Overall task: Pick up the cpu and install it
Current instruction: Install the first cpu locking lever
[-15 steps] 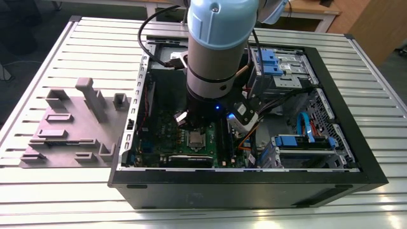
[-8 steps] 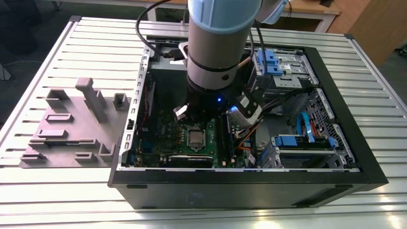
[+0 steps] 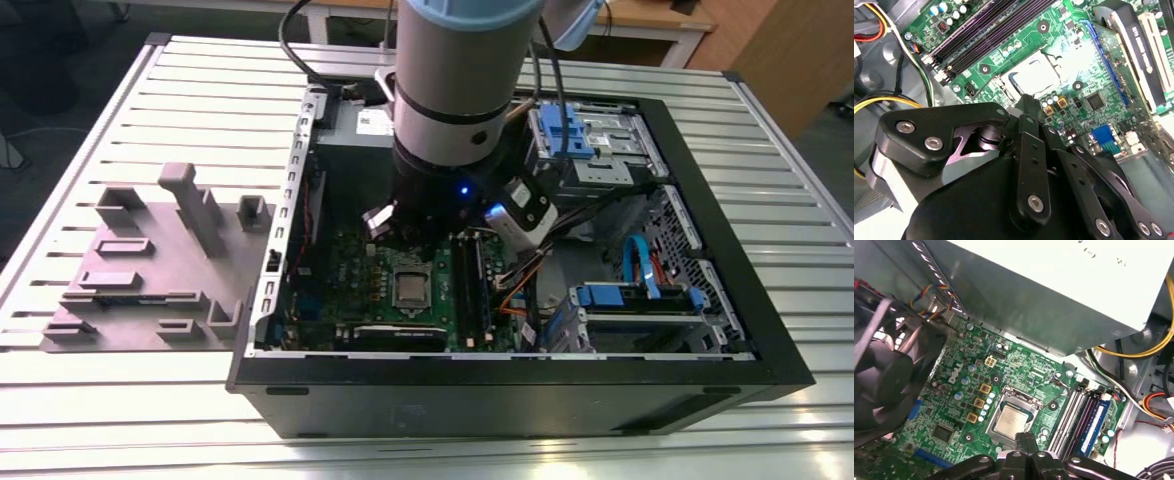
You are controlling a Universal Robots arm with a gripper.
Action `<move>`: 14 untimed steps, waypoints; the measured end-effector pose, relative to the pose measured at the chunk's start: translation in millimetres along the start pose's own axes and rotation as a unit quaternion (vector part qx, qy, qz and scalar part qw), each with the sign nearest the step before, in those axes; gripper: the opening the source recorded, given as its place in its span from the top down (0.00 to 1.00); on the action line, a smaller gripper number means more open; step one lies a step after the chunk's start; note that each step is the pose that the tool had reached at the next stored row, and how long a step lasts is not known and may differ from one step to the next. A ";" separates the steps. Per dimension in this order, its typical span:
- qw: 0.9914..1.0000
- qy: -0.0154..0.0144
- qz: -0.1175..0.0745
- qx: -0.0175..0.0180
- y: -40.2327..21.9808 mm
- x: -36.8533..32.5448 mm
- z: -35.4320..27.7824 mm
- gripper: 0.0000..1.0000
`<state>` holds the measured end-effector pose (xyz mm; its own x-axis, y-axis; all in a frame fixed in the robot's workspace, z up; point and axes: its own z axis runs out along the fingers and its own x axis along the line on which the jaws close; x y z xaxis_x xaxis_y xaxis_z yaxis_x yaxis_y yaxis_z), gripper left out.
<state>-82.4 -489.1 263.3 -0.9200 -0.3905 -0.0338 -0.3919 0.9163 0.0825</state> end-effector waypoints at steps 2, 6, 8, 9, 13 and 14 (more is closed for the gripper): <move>1.000 0.000 0.000 0.000 0.1 -0.1 -1.2 0.90; 1.000 0.000 0.000 0.000 3.2 -1.5 -0.9 0.90; 1.000 0.000 0.000 0.000 8.4 -4.1 -0.2 0.90; 1.000 0.000 0.000 0.000 11.3 -5.7 0.3 0.90; 1.000 0.000 0.000 0.000 23.0 -12.2 2.1 0.90; 1.000 0.000 0.000 0.000 25.3 -13.8 2.4 0.90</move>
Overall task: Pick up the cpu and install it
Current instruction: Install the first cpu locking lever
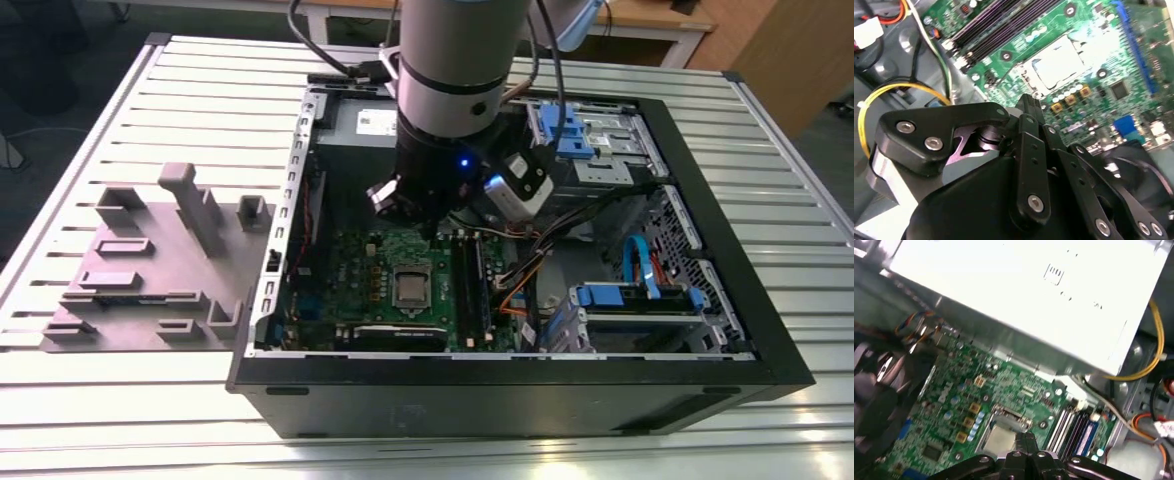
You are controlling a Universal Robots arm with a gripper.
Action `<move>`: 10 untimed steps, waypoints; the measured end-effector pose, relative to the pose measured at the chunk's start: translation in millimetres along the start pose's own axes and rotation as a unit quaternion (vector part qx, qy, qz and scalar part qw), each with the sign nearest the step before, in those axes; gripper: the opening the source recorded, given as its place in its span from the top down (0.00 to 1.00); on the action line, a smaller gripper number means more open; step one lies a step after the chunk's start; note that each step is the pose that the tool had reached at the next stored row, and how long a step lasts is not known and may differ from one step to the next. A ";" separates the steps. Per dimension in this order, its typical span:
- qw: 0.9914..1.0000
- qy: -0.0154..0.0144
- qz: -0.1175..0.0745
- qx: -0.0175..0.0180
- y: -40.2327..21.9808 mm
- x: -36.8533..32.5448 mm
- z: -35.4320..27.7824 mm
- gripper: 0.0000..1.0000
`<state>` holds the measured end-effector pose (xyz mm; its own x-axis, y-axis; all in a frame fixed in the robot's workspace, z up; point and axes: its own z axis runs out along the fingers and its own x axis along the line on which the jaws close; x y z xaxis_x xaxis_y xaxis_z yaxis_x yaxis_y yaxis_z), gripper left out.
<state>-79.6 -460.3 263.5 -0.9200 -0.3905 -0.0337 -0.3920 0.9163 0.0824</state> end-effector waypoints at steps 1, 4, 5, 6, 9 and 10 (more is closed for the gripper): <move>1.000 0.000 0.000 0.000 2.1 -1.6 0.4 0.90; 1.000 0.000 -0.001 0.000 4.4 -5.6 1.3 0.90; 1.000 0.000 -0.003 0.000 4.3 -6.1 1.5 0.90; 1.000 0.000 -0.006 0.000 4.0 -6.6 1.6 0.90; 1.000 0.001 -0.015 -0.001 3.3 -8.4 1.9 0.90; 1.000 0.001 -0.017 -0.001 3.0 -9.5 1.9 0.90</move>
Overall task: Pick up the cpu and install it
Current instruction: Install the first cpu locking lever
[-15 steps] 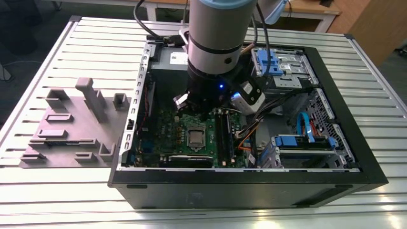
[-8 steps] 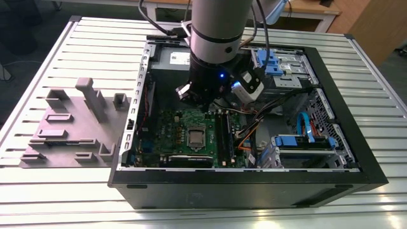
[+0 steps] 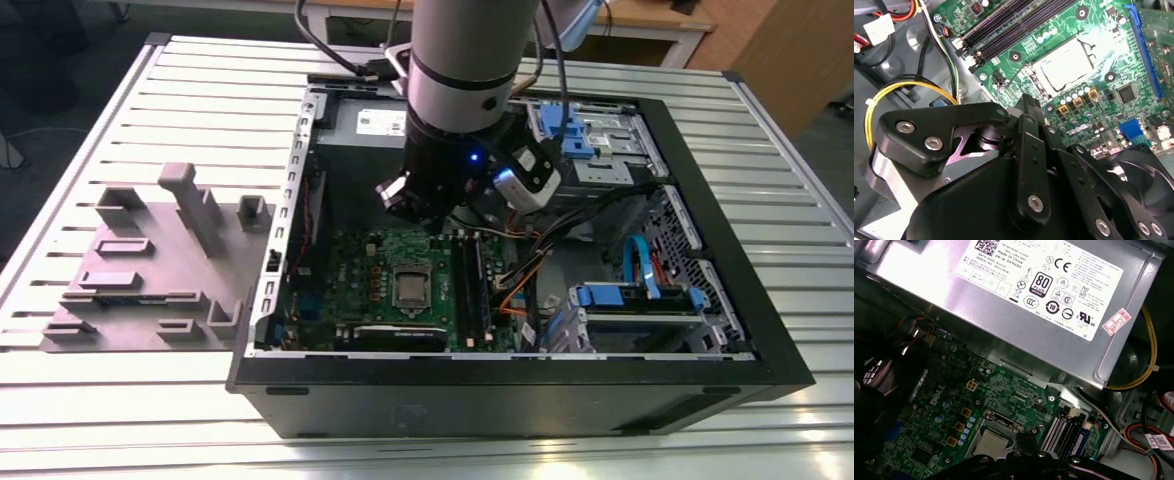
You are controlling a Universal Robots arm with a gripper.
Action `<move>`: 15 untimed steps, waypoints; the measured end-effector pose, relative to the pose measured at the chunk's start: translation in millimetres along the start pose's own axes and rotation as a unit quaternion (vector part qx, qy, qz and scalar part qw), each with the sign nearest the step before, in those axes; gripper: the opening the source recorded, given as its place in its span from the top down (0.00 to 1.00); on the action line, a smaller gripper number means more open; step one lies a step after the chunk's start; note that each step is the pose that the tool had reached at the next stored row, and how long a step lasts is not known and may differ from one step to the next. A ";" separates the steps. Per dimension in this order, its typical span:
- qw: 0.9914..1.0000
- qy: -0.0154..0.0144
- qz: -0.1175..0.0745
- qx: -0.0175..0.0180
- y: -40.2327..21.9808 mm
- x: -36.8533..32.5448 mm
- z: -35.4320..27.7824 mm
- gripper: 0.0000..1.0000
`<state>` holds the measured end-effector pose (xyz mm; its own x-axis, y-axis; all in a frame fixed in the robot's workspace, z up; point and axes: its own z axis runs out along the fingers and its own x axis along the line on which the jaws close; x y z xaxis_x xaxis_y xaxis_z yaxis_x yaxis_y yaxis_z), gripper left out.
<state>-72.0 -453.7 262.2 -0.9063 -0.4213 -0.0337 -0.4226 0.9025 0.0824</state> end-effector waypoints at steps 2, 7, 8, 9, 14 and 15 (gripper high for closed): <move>1.000 0.000 -0.003 0.000 -1.1 -2.7 0.1 0.90; 1.000 0.001 -0.006 0.000 -2.1 -10.1 0.7 0.90; 1.000 0.001 -0.007 0.000 -1.9 -11.4 0.9 0.90; 1.000 0.001 -0.007 0.000 -1.7 -12.6 1.1 0.90; 1.000 0.001 -0.015 -0.001 -1.0 -15.7 2.4 0.90; 1.000 0.001 -0.017 -0.001 -0.9 -16.1 2.7 0.90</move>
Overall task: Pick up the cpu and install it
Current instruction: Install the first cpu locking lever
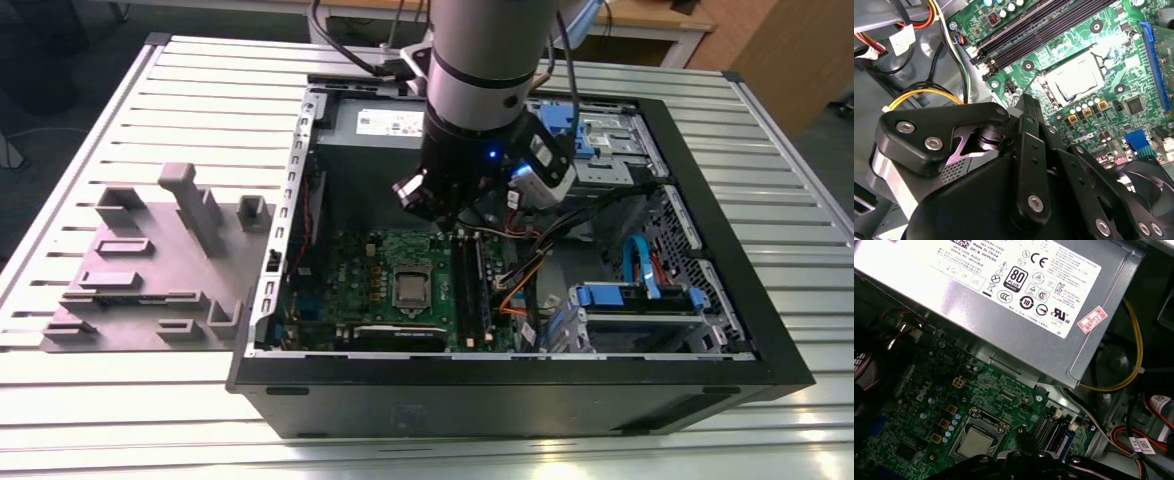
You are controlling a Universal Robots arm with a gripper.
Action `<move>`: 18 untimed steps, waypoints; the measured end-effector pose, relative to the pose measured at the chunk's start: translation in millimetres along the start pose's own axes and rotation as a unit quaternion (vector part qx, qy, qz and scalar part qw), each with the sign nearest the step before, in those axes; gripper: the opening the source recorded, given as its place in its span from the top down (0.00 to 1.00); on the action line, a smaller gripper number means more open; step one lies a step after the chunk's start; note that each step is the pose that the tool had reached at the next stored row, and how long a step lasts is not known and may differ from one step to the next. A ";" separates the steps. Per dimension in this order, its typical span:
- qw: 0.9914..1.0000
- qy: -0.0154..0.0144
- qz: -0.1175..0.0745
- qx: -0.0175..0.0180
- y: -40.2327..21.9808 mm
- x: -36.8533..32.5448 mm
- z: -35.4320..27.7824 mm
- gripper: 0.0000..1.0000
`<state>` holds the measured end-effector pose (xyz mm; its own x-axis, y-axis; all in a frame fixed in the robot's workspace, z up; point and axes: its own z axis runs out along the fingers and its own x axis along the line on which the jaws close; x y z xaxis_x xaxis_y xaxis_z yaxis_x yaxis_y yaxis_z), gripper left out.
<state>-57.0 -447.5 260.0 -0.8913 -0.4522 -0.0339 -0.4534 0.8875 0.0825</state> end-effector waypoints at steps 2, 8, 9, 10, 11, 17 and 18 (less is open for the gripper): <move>1.000 0.000 -0.004 0.000 0.2 -0.8 0.4 0.90; 1.000 0.001 -0.008 0.000 9.3 -7.8 2.7 0.90; 1.000 0.001 -0.008 0.000 10.3 -8.5 2.9 0.90; 1.000 0.001 -0.008 0.000 10.8 -9.0 3.5 0.90; 1.000 0.001 -0.008 0.000 11.5 -9.3 4.0 0.90; 1.000 0.002 -0.013 0.001 14.3 -10.8 10.1 0.90; 1.000 0.002 -0.015 0.002 14.5 -10.9 11.2 0.90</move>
<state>-54.0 -428.7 250.4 -0.8775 -0.4785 -0.0314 -0.4794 0.8741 0.0782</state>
